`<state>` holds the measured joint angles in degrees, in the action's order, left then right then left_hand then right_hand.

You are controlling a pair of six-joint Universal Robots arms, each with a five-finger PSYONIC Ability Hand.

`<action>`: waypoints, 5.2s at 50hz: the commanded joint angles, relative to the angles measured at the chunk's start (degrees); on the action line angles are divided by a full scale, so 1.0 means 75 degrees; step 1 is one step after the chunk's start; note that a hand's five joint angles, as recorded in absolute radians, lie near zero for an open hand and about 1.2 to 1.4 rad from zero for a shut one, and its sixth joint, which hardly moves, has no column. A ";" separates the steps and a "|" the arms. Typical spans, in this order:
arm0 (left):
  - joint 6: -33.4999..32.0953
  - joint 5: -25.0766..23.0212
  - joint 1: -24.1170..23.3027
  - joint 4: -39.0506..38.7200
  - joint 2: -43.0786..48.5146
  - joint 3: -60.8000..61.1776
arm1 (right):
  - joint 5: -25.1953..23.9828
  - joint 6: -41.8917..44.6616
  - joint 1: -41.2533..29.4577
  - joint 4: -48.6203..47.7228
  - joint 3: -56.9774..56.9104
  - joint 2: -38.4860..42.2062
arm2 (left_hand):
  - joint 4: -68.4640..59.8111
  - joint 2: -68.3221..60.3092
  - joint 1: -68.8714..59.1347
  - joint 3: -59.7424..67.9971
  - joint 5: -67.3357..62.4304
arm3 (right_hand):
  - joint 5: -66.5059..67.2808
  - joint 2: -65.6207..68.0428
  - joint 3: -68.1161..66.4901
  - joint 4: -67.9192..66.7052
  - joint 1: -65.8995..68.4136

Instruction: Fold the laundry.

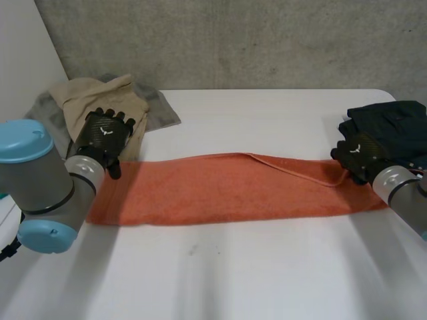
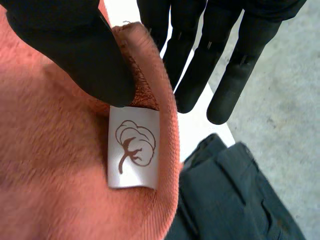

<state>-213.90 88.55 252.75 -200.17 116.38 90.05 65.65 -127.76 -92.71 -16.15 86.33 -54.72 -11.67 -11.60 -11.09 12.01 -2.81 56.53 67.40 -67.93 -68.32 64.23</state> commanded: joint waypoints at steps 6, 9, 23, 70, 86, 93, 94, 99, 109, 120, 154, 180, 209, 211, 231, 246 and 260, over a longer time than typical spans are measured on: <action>0.0935 -0.1060 0.0108 0.0006 0.0642 -0.1013 | 0.0504 -0.0952 -0.0834 0.0945 0.0102 -0.2651 | 0.0223 0.0214 0.0146 -0.0268 0.0375 | 0.1796 0.1680 -0.1609 -0.1558 0.2103; 0.0946 -0.1445 0.0131 0.0006 0.0958 -0.1341 | 0.0317 -0.1515 -0.0846 0.1310 -0.0003 -0.3670 | 0.0223 0.0214 0.0146 -0.0268 0.0375 | 0.1796 0.1680 -0.1609 -0.1558 0.2103; 0.0923 -0.1693 0.0026 0.0099 0.2506 -0.2643 | -0.1171 -0.4175 -0.0741 0.1334 -0.0191 -0.7129 | -0.0186 -0.0195 -0.0263 0.0141 -0.0034 | 0.1796 0.1680 -0.1609 -0.1558 0.2103; -0.1174 -0.0640 0.0566 0.2736 -0.0379 -0.0647 | 0.2999 -0.0754 -0.1033 0.3913 -0.2145 -0.1014 | -0.9110 -0.9119 -0.9188 0.9065 -0.8959 | 0.1796 0.1680 -0.1609 -0.1558 0.2103; -0.0905 0.0345 0.0179 -0.3262 0.0538 -0.4905 | 0.3645 -0.0919 -0.1397 -0.2802 -0.4398 -0.0626 | -0.9110 -0.9119 -0.9188 0.9065 -0.8959 | 0.1796 0.1680 -0.1609 -0.1558 0.2103; -0.0707 0.0334 0.0190 -0.2901 0.0269 -0.3946 | 0.3598 -0.1164 -0.1526 -0.2487 -0.3954 -0.0661 | -0.9110 -0.9119 -0.9188 0.9065 -0.8959 | 0.1796 0.1680 -0.1609 -0.1558 0.2103; -0.0636 0.0322 0.0213 -0.2866 0.0210 -0.3758 | 0.3540 -0.1269 -0.1537 -0.2371 -0.3697 -0.0684 | -0.9110 -0.9119 -0.9188 0.9065 -0.8959 | 0.1796 0.1680 -0.1609 -0.1558 0.2103; -0.0132 0.0299 0.0260 -0.2667 -0.0013 -0.2319 | 0.3270 -0.1504 -0.1549 -0.2077 -0.2923 -0.0895 | -0.9110 -0.9119 -0.9188 0.9065 -0.8959 | 0.1796 0.1680 -0.1609 -0.1558 0.2103; 0.0664 0.0124 0.0108 -0.2537 0.0233 -0.0651 | 0.2696 -0.2008 -0.1818 -0.1538 -0.1843 -0.1562 | -0.1331 -0.1340 -0.1408 0.1286 -0.1179 | 0.1796 0.1680 -0.1609 -0.1558 0.2103; 0.1532 -0.0240 -0.0817 -0.2186 0.1170 -0.1154 | 0.2063 -0.2360 -0.2685 -0.0074 -0.1820 -0.3741 | -0.0007 -0.0017 -0.0085 -0.0038 0.0144 | 0.1796 0.1680 -0.1609 -0.1558 0.2103; 0.2587 0.0547 -0.0186 -0.1483 0.0309 -0.0807 | 0.2320 -0.2524 -0.2500 0.1404 -0.1785 -0.5560 | -0.9110 -0.9119 -0.9188 0.9065 -0.8959 | 0.1796 0.1680 -0.1609 -0.1558 0.2103; 0.0750 -0.1682 0.1608 0.2841 -0.3894 0.0087 | 0.2589 -0.0839 -0.0845 0.5117 -0.1902 -0.3852 | -0.9110 -0.9119 -0.9188 0.9065 -0.8959 | 0.1796 0.1680 -0.1609 -0.1558 0.2103; -0.0495 -0.0206 0.0225 -0.3145 0.1300 -0.5726 | 0.3692 -0.0672 -0.1760 -0.2695 -0.5511 0.0089 | -0.9110 -0.9119 -0.9188 0.9065 -0.8959 | 0.1796 0.1680 -0.1609 -0.1558 0.2103; -0.0495 -0.0124 0.0225 -0.3229 0.1183 -0.5539 | 0.3633 -0.0707 -0.1760 -0.2850 -0.5511 0.0089 | -0.9110 -0.9119 -0.9188 0.9065 -0.8959 | 0.1796 0.1680 -0.1609 -0.1558 0.2103; -0.0436 -0.0415 0.0143 -0.3135 0.0409 -0.0362 | 0.2379 -0.1387 -0.1385 -0.2406 -0.1330 -0.0344 | -0.9110 -0.9119 -0.9188 0.9065 -0.8959 | 0.1796 0.1680 -0.1609 -0.1558 0.2103; -0.0530 -0.1072 0.0342 -0.0173 -0.1571 0.2489 | 0.2273 -0.0369 -0.0706 0.1062 0.1414 -0.2207 | -0.9110 -0.9119 -0.9188 0.9065 -0.8959 | 0.1796 0.1680 -0.1609 -0.1558 0.2103; -0.0437 -0.1329 0.0927 0.0664 -0.1666 0.2537 | 0.2274 -0.0835 -0.0506 0.1722 0.2094 -0.2817 | -0.7531 -0.7540 -0.7609 0.7486 -0.7380 | 0.1796 0.1680 -0.1609 -0.1558 0.2103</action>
<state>-217.72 79.69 257.78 -190.45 102.17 110.19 82.83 -129.85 -96.54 2.22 101.87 -76.41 -68.55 -68.33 -67.15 68.18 -54.98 57.39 67.40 -68.40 -68.74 64.23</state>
